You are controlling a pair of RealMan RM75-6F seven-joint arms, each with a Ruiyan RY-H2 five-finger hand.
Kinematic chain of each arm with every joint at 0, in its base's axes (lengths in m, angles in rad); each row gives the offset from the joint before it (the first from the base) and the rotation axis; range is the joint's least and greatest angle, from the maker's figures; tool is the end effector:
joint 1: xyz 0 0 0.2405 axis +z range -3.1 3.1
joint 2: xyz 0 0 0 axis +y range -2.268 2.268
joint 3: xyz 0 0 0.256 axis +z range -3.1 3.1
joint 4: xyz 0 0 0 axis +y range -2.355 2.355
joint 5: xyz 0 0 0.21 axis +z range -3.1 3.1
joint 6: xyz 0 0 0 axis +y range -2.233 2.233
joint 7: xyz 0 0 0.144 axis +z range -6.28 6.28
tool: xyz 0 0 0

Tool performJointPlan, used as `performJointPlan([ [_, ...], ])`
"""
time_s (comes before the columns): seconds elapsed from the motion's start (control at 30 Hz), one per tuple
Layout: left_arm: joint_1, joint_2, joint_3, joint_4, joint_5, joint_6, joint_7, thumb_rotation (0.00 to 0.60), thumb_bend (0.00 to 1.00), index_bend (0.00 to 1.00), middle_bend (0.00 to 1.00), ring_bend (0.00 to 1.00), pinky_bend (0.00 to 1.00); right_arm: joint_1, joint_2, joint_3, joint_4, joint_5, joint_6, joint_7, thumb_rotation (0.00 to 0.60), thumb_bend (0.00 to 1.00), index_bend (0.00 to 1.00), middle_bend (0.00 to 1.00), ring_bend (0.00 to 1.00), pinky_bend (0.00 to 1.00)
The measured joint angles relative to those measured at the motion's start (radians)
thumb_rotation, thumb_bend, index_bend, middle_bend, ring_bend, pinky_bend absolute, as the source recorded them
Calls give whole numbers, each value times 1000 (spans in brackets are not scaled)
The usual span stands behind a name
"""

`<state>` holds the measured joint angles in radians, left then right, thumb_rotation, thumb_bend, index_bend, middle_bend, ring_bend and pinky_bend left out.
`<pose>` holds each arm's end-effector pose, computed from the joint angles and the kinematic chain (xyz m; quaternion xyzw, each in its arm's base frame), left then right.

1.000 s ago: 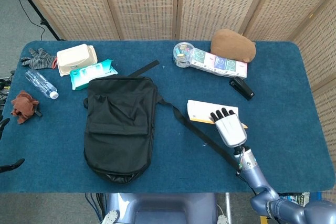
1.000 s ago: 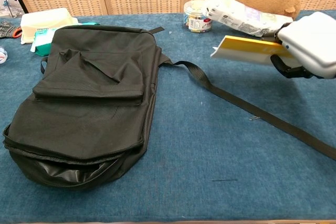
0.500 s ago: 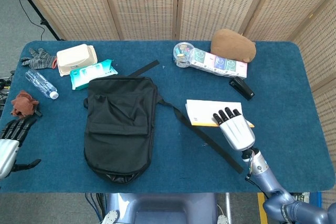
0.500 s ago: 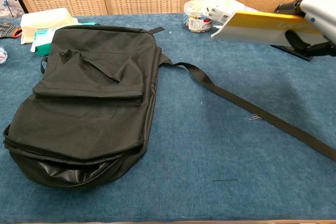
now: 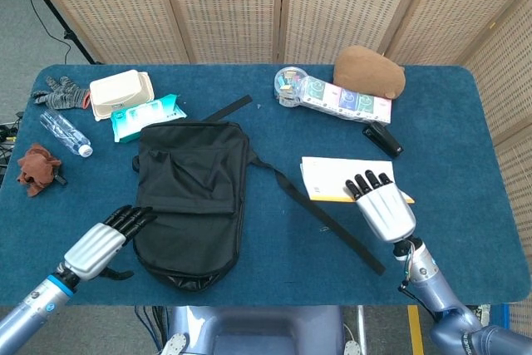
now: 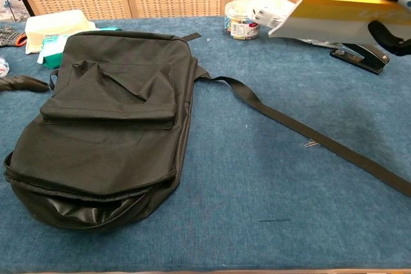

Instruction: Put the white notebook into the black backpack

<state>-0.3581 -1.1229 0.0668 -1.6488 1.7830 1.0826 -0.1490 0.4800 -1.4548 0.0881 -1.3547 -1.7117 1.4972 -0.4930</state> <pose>-0.2528 0.2075 0.0760 -0.7814 -0.4089 -0.3431 0.3232 -0.1967 -0.2839 0.0683 0.7154 -0.0494 0.4316 0.5472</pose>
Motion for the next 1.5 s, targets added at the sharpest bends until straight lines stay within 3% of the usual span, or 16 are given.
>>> performJointPlan([
  [0.67, -93, -132, -20, -12, -119, -116, 122, 600, 60, 0, 0, 0, 1, -27, 18, 3, -15, -11, 3, -5, 600, 614, 636, 550, 467, 697],
  [0.8, -106, -151, -20, -9, -138, -130, 144, 600, 95, 10, 0, 0, 90, -29, 19, 3, -14, -12, 0, -1, 600, 613, 636, 551, 468, 698],
  [0.87, -109, -158, -20, -7, -145, -130, 158, 600, 162, 90, 23, 18, 199, -30, 20, 3, -14, -14, -1, 1, 600, 613, 636, 551, 469, 698],
  [0.93, -110, -168, -21, -3, -147, -120, 168, 600, 272, 251, 122, 119, 330, -30, 21, 3, -12, -17, -1, 3, 600, 614, 636, 552, 469, 698],
  [1.13, -108, -200, -33, 9, -167, -83, 203, 600, 479, 506, 357, 360, 505, -33, 27, 4, -15, -24, 1, 10, 600, 614, 636, 552, 469, 698],
  [1.37, -111, -203, -42, -14, -207, -83, 233, 600, 600, 637, 476, 460, 570, -38, 35, 4, -19, -28, 1, 18, 600, 614, 637, 552, 469, 698],
  [1.5, -108, -211, -50, -15, -229, -70, 288, 600, 616, 679, 534, 507, 600, -39, 36, 5, -18, -26, -4, 24, 600, 614, 637, 553, 469, 698],
])
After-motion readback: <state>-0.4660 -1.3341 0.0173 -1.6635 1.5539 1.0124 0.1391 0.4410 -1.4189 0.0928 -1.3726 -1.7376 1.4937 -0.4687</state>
